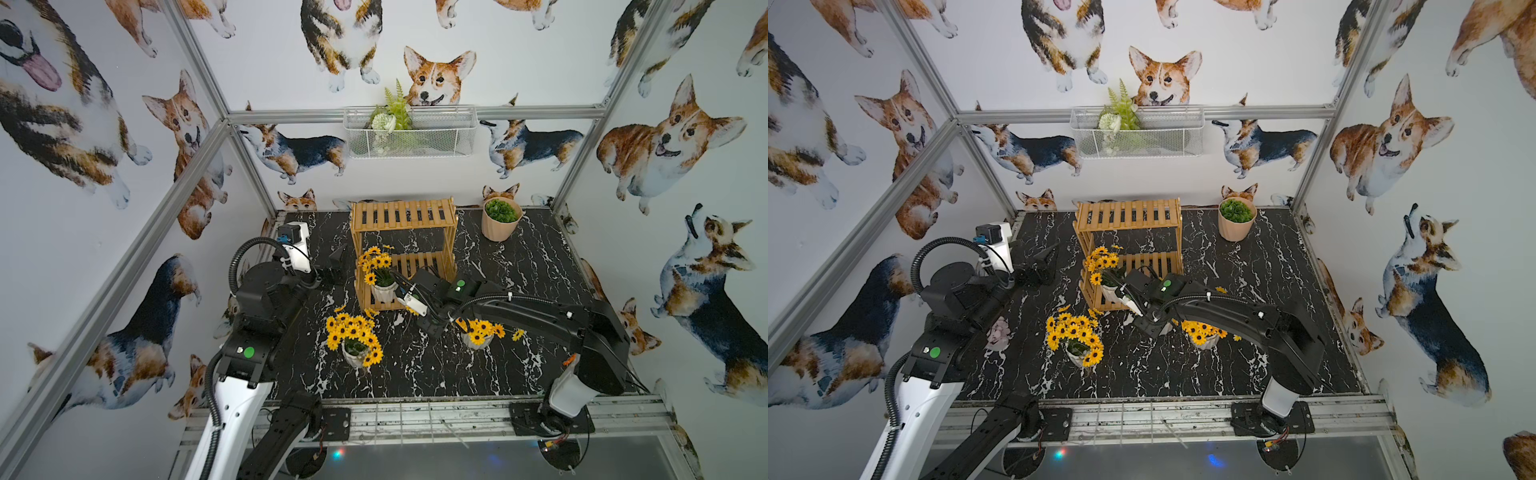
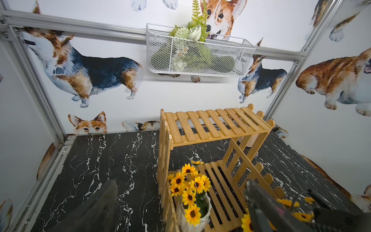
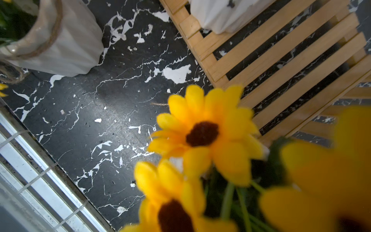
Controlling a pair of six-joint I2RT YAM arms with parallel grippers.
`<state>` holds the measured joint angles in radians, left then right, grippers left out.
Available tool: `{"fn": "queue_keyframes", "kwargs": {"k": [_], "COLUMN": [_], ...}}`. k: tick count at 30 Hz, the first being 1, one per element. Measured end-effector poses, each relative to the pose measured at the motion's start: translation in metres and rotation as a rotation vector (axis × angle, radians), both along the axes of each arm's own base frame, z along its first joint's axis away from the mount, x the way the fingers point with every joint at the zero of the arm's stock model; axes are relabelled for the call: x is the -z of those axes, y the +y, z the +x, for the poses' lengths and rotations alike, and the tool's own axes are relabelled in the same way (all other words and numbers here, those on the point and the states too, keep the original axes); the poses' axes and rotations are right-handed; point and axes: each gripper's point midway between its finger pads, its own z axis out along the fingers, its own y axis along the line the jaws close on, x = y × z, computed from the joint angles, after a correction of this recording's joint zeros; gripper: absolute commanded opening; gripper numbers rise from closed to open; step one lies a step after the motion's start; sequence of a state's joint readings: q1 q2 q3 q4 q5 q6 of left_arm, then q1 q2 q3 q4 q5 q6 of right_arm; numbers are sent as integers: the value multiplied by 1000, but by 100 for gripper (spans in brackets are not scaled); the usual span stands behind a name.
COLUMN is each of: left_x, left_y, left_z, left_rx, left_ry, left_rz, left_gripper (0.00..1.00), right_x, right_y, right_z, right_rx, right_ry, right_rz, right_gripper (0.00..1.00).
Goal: Take the sunflower pots off the shelves
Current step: Pick up the sunflower pot from the shelf, then place the sunflower pot at the center of the board.
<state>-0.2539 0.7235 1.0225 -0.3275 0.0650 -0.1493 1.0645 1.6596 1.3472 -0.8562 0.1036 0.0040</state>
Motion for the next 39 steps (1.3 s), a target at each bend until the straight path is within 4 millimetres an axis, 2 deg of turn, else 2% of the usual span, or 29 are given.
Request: {"fn": "queue_keyframes", "kwargs": {"k": [14, 29, 39], "left_x": [0, 0, -1], "left_y": [0, -1, -1], "left_z": [-1, -1, -1], "left_rx": [0, 6, 6], "left_ry": [-2, 1, 0], "left_rz": [-1, -6, -12], "left_gripper": [100, 100, 100], "right_x": [15, 35, 39], "right_y": [-5, -9, -13], "right_z": [-19, -25, -30], "right_rx": [5, 28, 21], "right_ry": [20, 33, 39], "right_rz": [-6, 5, 1], "right_gripper": [0, 0, 0]}}
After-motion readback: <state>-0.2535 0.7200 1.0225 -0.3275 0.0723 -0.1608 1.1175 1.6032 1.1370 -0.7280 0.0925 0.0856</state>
